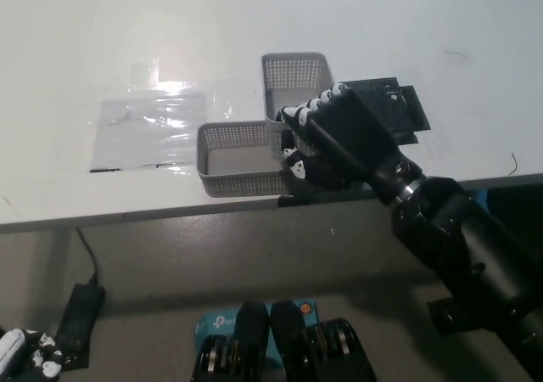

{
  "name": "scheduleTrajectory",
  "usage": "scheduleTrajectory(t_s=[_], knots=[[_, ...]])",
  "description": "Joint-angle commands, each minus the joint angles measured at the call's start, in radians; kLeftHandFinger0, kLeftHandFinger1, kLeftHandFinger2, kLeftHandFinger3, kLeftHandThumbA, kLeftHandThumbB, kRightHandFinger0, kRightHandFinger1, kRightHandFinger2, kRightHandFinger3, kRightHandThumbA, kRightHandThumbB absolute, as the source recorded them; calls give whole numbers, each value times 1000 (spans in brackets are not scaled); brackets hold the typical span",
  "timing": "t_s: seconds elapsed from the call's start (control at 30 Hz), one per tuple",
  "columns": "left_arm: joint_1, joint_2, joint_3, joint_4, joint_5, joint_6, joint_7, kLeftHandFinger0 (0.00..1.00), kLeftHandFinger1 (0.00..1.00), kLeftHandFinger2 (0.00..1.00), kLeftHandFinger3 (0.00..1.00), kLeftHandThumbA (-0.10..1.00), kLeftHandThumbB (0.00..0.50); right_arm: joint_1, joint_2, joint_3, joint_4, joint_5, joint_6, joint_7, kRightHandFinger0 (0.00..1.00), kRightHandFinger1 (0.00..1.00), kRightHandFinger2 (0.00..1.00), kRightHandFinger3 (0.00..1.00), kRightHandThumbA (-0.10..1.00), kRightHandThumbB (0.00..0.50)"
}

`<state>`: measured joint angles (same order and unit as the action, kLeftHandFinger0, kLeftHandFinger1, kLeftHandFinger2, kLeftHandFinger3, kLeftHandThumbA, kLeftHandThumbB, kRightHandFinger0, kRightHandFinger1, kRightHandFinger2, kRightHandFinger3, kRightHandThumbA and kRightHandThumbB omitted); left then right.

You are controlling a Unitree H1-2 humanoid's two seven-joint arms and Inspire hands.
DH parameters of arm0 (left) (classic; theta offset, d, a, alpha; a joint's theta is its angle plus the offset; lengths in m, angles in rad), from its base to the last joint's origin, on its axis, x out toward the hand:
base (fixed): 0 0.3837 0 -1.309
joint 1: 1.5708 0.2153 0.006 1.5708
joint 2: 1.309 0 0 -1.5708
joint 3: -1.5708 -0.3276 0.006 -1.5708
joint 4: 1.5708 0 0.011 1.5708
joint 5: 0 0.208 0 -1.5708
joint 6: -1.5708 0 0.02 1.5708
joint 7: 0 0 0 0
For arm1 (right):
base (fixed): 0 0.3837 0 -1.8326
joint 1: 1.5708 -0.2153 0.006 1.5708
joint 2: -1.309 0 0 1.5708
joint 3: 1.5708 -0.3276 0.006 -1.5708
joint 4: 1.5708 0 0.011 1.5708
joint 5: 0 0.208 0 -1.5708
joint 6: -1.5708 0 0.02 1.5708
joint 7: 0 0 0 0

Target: The robot uses its right hand to pick up the grey box kept on the middle on the desk and place it on top of another box next to it in a right angle

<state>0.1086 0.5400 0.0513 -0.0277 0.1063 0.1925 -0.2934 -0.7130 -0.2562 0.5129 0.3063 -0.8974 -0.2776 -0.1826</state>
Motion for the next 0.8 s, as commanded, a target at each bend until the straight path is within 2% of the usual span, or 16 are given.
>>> scheduleTrajectory(t_s=[0.0, 0.17, 0.3, 0.37, 0.43, 0.5, 0.53, 0.6, 0.63, 0.67, 0.7, 0.73, 0.77], knots=[[-16, 26, 2, -3, 5, -21, -3, 0, 0, 0, 144, -100, 500, -18, -9, -16, -10, 1, -27, -6, 0, 0, 249, 225, -100, 265], [-19, 26, 3, -12, 5, -10, -2, 0, 0, 14, 129, -100, 500, -18, -20, -6, 54, -29, -60, -69, 0, 0, 272, 260, -100, 266], [-16, 27, 1, -17, 12, -13, 1, 0, 0, 2, 126, -100, 500, -19, -23, 14, 114, -74, -72, -134, 0, 9, 330, 285, -100, 272], [-20, 23, 3, -18, 4, 1, -3, 0, 0, 0, 110, -100, 500, -18, -25, 24, 139, -93, -77, -165, 0, 28, 409, 392, -100, 267], [-20, 24, 2, -17, 5, -2, -4, 0, 0, 0, 111, -100, 500, -16, -25, 31, 159, -95, -85, -176, 0, 51, 450, 448, -100, 274], [-25, 25, 4, -17, 1, 4, -6, 0, 0, 0, 129, -100, 500, -14, -27, 36, 164, -101, -83, -175, 0, 106, 531, 545, -100, 238], [-25, 30, -3, -14, 12, -4, -6, 0, 0, 1, 131, -100, 500, -6, -28, 46, 167, -109, -94, -187, 0, 157, 601, 620, -100, 189], [-26, 30, -3, -14, 12, -1, -7, 0, 0, 1, 130, -100, 500, -4, -29, 57, 178, -128, -113, -237, 0, 159, 604, 629, -100, 132], [-26, 30, -3, -14, 11, -2, -7, 0, 0, 2, 131, -100, 500, -3, -30, 61, 180, -130, -118, -244, 0, 164, 609, 634, -100, 124], [-26, 30, -3, -13, 10, -2, -6, 0, 0, 3, 132, -100, 500, 0, -32, 68, 172, -138, -118, -248, 0, 161, 610, 649, -100, 132], [-27, 29, -3, -11, 12, -3, -4, 0, 0, 3, 135, -100, 500, 11, -33, 64, 132, -118, -104, -192, 0, 154, 584, 715, -100, 97], [-27, 29, -3, -13, 15, 6, -3, 0, 0, 4, 145, -100, 500, 16, -34, 65, 111, -115, -102, -178, 0, 133, 533, 722, -100, 68], [-27, 29, -4, -13, 16, 10, -3, 0, 0, 4, 148, -100, 500, 18, -35, 65, 103, -115, -101, -174, 0, 94, 466, 633, -100, 40]])
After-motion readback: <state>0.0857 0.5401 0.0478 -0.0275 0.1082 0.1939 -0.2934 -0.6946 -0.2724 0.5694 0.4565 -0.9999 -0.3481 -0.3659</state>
